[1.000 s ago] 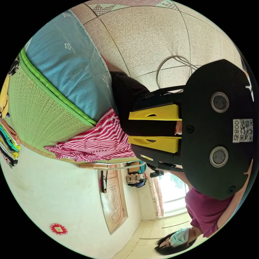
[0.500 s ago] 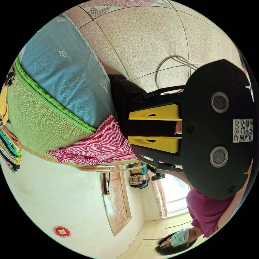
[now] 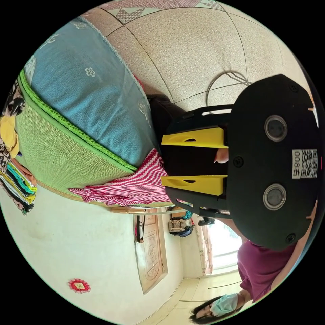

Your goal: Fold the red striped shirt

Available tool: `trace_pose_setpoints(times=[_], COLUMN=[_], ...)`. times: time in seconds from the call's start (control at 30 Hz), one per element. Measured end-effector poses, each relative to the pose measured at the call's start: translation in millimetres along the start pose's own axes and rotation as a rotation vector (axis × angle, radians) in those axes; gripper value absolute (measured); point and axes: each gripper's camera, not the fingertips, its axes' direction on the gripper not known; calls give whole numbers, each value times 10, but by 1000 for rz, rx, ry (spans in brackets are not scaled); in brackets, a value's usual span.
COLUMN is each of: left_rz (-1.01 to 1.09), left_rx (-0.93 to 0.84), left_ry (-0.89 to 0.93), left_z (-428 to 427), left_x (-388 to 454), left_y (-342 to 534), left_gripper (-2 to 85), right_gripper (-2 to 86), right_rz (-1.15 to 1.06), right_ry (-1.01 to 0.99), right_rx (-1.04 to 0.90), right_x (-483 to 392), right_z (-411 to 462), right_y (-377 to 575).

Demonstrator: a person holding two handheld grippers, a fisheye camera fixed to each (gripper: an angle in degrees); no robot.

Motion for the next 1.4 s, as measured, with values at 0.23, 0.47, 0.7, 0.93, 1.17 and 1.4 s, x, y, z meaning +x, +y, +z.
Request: trace_pose_setpoints(times=[0.23,0.47,0.7,0.93,1.17,1.4], left_rz=[-64,-61,77,141,141,-43], left_rx=[13,31,-16,-85,-42,22], left_ry=[-77,7,-5,-139,-127,-80], left_z=[-41,-15,174,384,196,10], left_x=[-75,-8,378,573,632,182], left_y=[-126,-188,-250,-390,-451,-486], left_gripper=[1,11,59,54,12,6], right_gripper=[142,145,144,144,144,144], right_rz=[-41,-64,-32,-19,-19,-40], right_ry=[34,37,2,-12,-24,-29], right_rx=[-33,-72,-71,-69,-78,-81], right_x=[-23,-35,40,74,61,31], right_z=[61,183,150,120,139,143], right_y=[-173,-278,-296,-317,-356,-365])
